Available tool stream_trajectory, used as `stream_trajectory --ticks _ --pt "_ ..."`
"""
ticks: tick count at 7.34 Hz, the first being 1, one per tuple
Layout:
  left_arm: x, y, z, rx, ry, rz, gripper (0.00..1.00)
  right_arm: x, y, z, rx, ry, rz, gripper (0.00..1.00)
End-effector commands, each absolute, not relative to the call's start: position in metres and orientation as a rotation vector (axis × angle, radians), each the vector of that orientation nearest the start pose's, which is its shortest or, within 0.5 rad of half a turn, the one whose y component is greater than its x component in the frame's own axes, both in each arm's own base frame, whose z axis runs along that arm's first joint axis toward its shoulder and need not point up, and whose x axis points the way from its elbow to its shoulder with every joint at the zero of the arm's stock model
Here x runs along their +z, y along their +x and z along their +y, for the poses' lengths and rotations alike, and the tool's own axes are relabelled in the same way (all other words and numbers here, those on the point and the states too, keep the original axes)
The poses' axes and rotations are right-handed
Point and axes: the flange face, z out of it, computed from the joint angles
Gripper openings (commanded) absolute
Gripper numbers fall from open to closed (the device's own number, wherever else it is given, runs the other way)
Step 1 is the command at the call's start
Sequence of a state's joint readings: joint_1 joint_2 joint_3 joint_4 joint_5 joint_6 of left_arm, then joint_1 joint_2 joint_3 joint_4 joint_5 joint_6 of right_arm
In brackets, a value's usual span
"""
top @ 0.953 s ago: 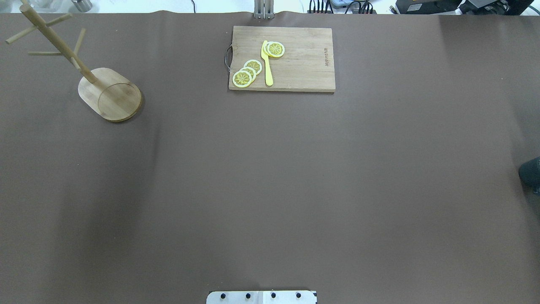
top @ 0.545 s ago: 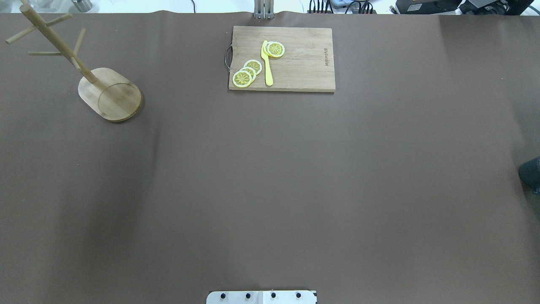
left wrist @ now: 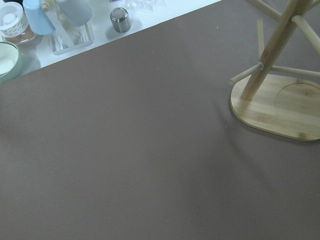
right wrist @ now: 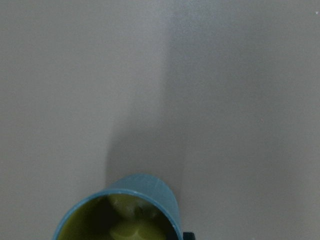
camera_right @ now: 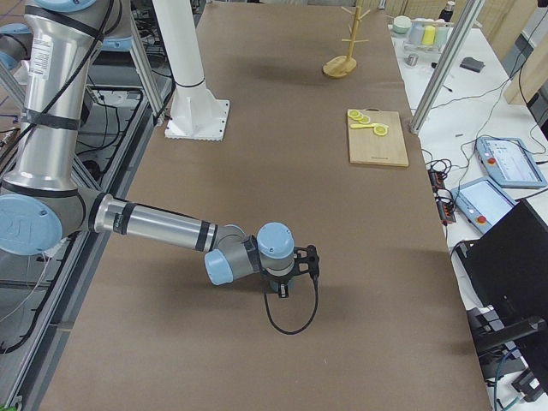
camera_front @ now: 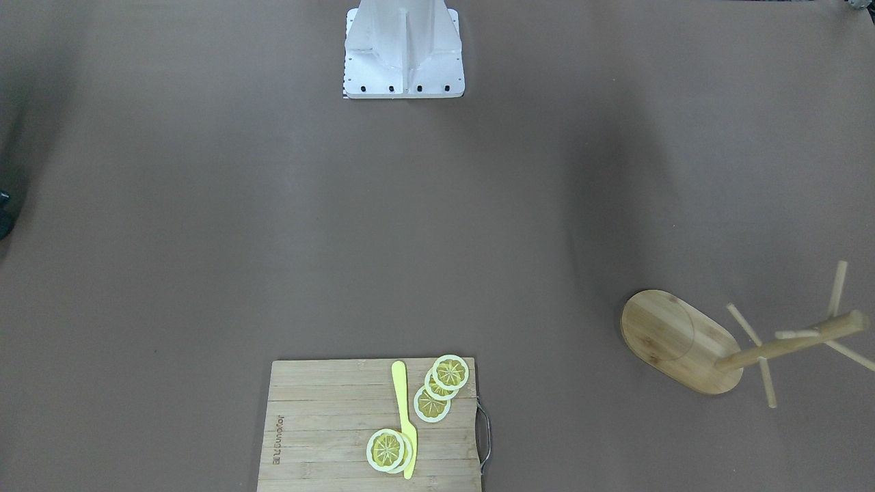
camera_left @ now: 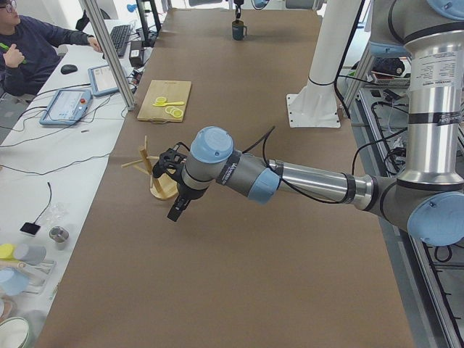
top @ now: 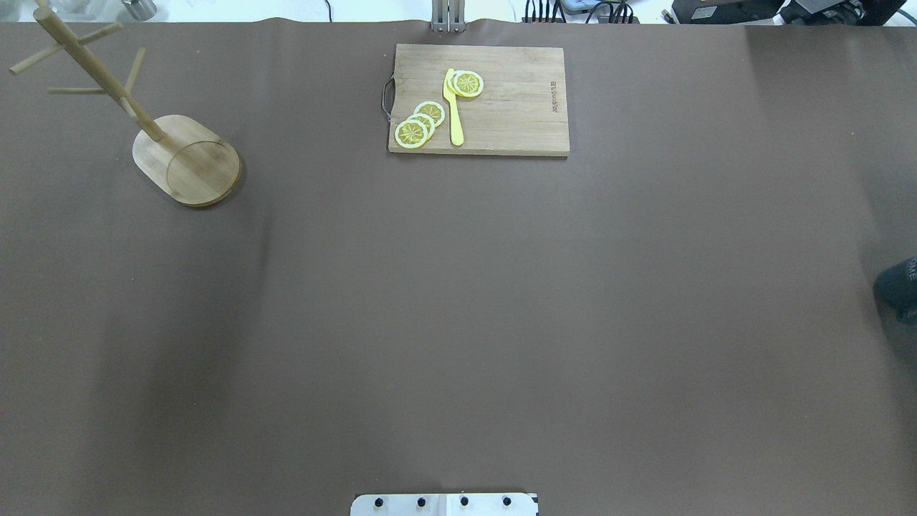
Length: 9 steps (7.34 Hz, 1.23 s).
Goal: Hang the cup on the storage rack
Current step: 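Carry the teal mug with the right gripper toward the table center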
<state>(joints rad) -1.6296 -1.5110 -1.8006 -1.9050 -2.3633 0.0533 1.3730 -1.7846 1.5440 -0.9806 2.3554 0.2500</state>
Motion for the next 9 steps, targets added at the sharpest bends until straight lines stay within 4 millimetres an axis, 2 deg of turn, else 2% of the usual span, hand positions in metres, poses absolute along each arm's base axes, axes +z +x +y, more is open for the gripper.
stream_trajectory --ticks 1,3,6,8,9 --pt "0.535 -0.091 -0.478 0.188 0.514 0.745 0.99 0.684 -0.02 -0.425 -0.028 0.147 -0.849 0.0" --pt "0.536 -0.09 -0.477 0.191 0.513 0.751 0.99 0.655 -0.027 -0.457 0.209 0.084 -0.888 0.0" --pt "0.539 -0.089 -0.478 0.188 0.506 0.752 0.99 0.604 -0.037 -0.5 0.449 0.04 -0.938 0.0" --pt "0.542 -0.089 -0.475 0.185 0.5 0.753 0.99 0.563 -0.07 -0.521 0.496 0.022 -0.969 0.0" --pt "0.542 -0.089 -0.475 0.185 0.5 0.753 0.99 0.536 -0.098 -0.536 0.54 0.007 -0.981 0.0"
